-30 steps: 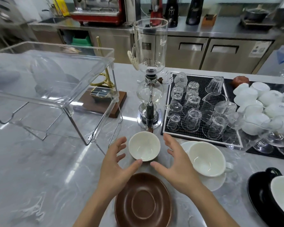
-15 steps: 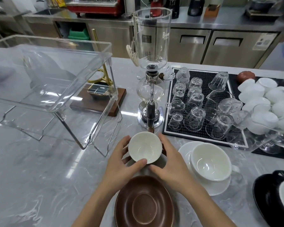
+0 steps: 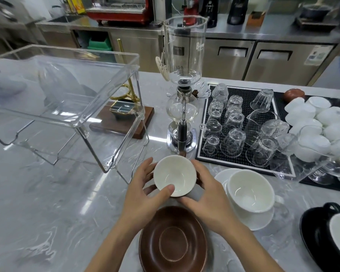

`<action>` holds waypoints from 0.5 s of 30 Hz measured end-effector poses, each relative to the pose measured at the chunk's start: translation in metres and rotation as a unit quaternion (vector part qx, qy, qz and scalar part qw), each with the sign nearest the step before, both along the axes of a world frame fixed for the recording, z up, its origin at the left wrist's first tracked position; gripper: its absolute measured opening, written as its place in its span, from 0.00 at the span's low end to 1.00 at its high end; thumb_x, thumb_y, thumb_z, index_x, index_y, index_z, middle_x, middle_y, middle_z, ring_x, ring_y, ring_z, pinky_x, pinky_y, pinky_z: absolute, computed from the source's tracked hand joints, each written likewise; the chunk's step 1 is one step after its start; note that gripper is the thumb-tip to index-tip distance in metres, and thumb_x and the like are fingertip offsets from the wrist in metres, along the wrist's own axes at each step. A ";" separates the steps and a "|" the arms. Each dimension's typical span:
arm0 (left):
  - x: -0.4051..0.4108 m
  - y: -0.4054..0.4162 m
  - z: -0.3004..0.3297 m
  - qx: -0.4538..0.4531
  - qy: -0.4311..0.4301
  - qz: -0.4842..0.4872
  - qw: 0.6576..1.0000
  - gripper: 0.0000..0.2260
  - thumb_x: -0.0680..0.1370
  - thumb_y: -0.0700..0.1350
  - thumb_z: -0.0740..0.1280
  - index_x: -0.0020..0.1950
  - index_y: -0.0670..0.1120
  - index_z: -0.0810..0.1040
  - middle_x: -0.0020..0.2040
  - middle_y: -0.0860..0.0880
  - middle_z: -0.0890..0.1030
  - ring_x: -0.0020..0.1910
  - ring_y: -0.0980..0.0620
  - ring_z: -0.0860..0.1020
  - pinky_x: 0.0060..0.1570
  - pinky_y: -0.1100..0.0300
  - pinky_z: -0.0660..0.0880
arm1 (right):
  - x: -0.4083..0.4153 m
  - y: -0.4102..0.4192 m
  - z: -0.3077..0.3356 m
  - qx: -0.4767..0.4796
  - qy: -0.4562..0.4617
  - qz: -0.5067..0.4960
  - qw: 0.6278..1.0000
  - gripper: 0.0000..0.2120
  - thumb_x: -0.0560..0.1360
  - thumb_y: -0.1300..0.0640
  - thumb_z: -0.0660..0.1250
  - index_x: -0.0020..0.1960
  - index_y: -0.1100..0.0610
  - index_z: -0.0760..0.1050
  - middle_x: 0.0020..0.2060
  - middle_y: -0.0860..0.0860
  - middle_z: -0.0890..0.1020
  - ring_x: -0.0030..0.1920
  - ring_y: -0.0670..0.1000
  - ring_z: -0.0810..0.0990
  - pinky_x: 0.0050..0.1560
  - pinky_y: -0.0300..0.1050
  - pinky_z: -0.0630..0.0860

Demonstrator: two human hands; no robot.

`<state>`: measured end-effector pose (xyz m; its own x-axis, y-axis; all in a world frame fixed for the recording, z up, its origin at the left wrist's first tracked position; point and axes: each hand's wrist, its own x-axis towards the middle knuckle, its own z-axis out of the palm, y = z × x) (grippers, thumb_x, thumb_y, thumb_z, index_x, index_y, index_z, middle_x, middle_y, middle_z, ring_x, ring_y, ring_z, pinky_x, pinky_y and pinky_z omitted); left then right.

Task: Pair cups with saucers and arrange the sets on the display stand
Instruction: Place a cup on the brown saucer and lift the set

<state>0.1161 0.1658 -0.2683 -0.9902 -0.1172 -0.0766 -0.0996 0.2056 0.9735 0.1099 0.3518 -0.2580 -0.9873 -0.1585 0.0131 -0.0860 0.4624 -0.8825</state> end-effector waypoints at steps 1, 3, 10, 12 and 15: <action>0.004 0.000 0.003 -0.003 0.004 -0.001 1.000 0.39 0.65 0.51 0.78 0.74 0.59 0.68 0.66 0.61 0.77 0.64 0.65 0.76 0.58 0.61 0.78 | 0.004 0.001 0.004 0.001 0.006 0.002 1.000 0.40 0.65 0.51 0.78 0.71 0.40 0.64 0.64 0.36 0.76 0.64 0.39 0.73 0.65 0.44 0.73; 0.012 0.000 0.009 -0.004 0.010 -0.003 1.000 0.38 0.65 0.50 0.78 0.73 0.60 0.68 0.64 0.62 0.77 0.63 0.66 0.76 0.57 0.62 0.78 | 0.012 0.002 0.009 0.002 0.018 0.004 1.000 0.41 0.64 0.49 0.79 0.72 0.40 0.63 0.65 0.34 0.74 0.65 0.37 0.72 0.65 0.39 0.71; 0.047 -0.004 0.016 0.000 0.017 -0.006 1.000 0.34 0.68 0.49 0.78 0.71 0.61 0.68 0.64 0.59 0.78 0.62 0.64 0.77 0.56 0.60 0.80 | 0.045 0.003 0.010 0.020 0.032 0.013 0.999 0.42 0.63 0.50 0.79 0.67 0.30 0.59 0.58 0.20 0.69 0.61 0.27 0.70 0.57 0.23 0.66; 0.057 -0.005 0.017 0.001 0.021 -0.006 1.000 0.34 0.68 0.51 0.78 0.70 0.63 0.68 0.64 0.59 0.79 0.62 0.63 0.78 0.56 0.59 0.80 | 0.053 0.002 0.010 0.016 0.030 0.012 0.999 0.41 0.62 0.50 0.79 0.66 0.30 0.60 0.58 0.21 0.70 0.61 0.29 0.72 0.58 0.25 0.68; 0.070 -0.007 0.017 0.001 0.024 -0.002 1.000 0.35 0.64 0.57 0.76 0.69 0.64 0.69 0.64 0.59 0.79 0.62 0.63 0.78 0.57 0.57 0.80 | 0.066 0.001 0.010 0.015 0.031 0.017 0.999 0.42 0.62 0.50 0.79 0.65 0.29 0.60 0.58 0.22 0.71 0.61 0.31 0.73 0.59 0.26 0.68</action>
<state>0.1864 0.1588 -0.2515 -0.9931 -0.1136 -0.0298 -0.0526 0.2032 0.9777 0.1762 0.3532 -0.2480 -0.9787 -0.1933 0.0688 -0.1562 0.4848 -0.8605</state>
